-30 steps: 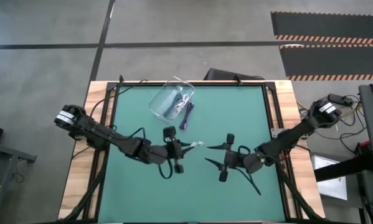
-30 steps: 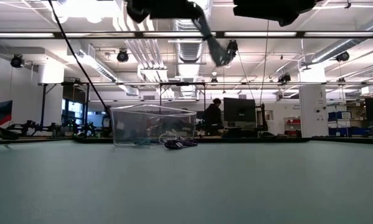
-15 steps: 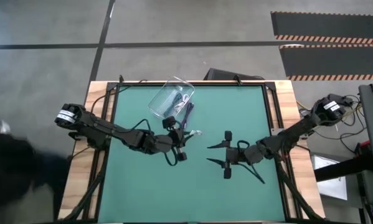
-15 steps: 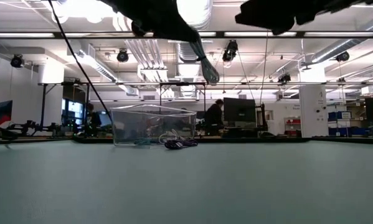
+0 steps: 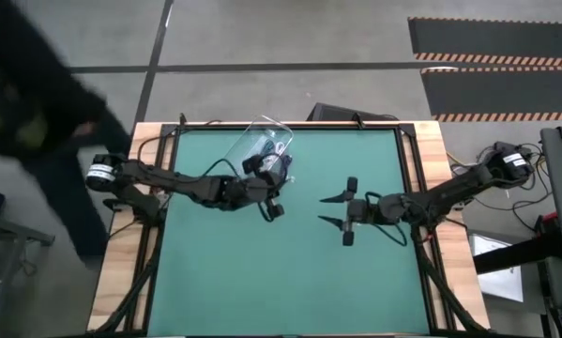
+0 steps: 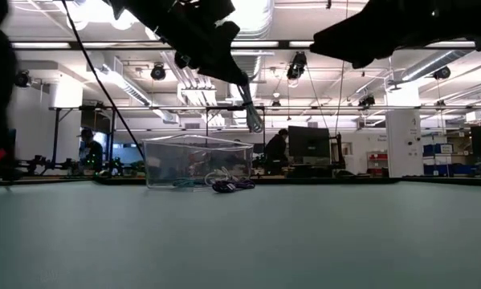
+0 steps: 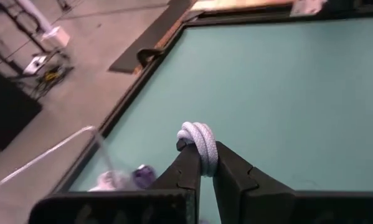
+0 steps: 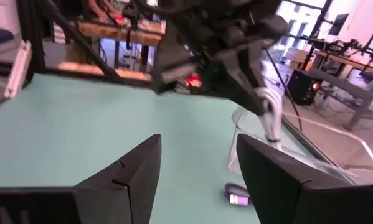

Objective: Pick and place USB-C Cables
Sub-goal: Put the white USB cable into the transparent bin

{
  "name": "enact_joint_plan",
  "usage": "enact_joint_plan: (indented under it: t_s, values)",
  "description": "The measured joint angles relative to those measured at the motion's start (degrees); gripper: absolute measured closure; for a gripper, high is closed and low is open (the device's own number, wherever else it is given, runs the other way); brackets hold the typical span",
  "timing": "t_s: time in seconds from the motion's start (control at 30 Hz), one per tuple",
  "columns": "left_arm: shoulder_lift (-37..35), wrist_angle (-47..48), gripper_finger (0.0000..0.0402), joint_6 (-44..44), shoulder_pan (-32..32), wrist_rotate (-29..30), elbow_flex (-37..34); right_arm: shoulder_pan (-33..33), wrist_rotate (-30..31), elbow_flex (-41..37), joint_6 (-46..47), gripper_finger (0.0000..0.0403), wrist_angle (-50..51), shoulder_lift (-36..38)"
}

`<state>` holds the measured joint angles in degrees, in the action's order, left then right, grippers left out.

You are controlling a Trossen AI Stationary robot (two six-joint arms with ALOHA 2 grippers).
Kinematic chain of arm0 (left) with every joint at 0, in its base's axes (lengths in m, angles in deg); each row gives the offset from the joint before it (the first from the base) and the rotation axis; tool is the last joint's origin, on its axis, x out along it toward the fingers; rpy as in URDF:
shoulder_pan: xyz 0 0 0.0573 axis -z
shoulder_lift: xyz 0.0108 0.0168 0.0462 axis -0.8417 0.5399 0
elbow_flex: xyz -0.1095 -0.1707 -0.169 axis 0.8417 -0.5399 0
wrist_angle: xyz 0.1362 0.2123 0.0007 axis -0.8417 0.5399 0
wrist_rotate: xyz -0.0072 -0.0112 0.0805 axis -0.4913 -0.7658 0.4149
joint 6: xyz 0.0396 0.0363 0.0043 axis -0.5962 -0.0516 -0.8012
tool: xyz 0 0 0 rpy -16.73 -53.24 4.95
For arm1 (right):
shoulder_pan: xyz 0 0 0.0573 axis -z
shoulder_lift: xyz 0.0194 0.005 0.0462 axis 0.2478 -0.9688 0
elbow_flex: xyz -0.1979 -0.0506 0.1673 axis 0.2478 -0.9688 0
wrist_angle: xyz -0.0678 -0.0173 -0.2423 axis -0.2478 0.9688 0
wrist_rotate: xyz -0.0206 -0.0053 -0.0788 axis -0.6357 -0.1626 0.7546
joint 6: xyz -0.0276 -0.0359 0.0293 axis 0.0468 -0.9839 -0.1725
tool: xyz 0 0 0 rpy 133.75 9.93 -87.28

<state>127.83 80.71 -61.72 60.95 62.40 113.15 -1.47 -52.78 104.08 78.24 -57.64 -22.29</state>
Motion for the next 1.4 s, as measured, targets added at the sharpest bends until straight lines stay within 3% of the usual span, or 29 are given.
enact_joint_plan:
  t_s: [0.43, 0.7, 1.17, 1.4]
  values:
    - [-0.1, 27.5, 0.0397, -0.6, -6.6, -1.4, 15.6, 0.0, 0.0, -2.6, -0.9, 0.0202, 1.2, 6.5]
    - [-0.1, 41.6, 0.0397, -0.3, -10.1, -5.6, 26.2, 0.0, 0.0, -2.7, -3.5, 0.0202, 1.0, 8.8]
    - [-0.2, 49.6, 0.0397, 1.9, -23.2, -16.3, 27.0, 0.0, 0.1, -1.3, -7.7, 0.0202, 1.9, 9.1]
    - [-0.2, 52.2, 0.0397, 3.1, -24.8, -19.3, 27.0, 0.5, 0.1, -1.3, -9.3, 0.0202, 1.8, 9.1]
